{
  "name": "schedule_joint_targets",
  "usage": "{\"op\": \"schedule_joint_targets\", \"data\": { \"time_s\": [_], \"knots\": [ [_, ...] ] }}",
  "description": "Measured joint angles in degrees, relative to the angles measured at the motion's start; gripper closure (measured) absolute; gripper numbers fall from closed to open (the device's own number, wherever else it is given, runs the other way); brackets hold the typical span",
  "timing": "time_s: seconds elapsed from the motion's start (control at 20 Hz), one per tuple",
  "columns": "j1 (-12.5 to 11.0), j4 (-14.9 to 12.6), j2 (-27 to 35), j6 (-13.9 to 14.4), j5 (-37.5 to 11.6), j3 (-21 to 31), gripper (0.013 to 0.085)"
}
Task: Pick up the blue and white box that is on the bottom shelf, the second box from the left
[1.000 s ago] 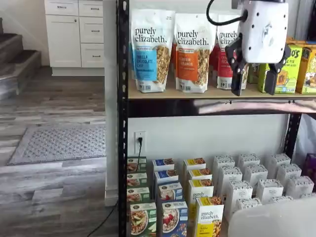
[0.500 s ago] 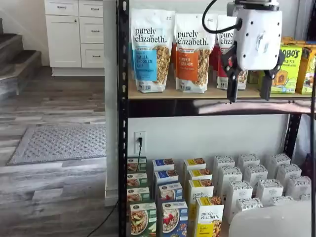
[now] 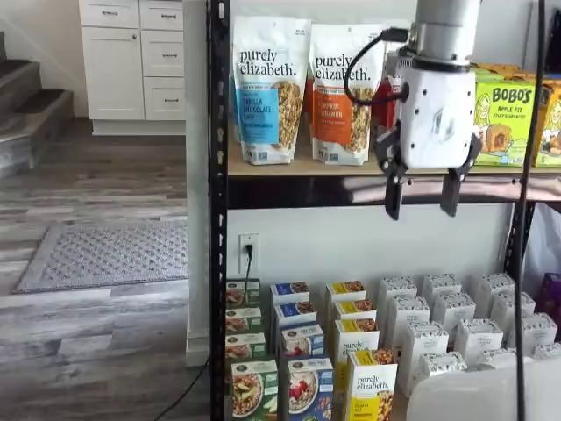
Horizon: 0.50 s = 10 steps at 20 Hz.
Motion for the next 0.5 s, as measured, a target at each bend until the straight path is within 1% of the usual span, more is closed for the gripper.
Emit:
{"op": "schedule_joint_targets", "data": {
  "time_s": [0.2,0.35,0.5],
  "knots": [
    [-0.1,0.4,-0.7,0.0,-4.1,4.6,0.0130],
    [0.4,0.1,-0.7,0.4,-5.9,6.8,0.0130],
    [1.1,-0.1,-0.7,1.0,-9.1,10.3,0.0130]
  ]
}}
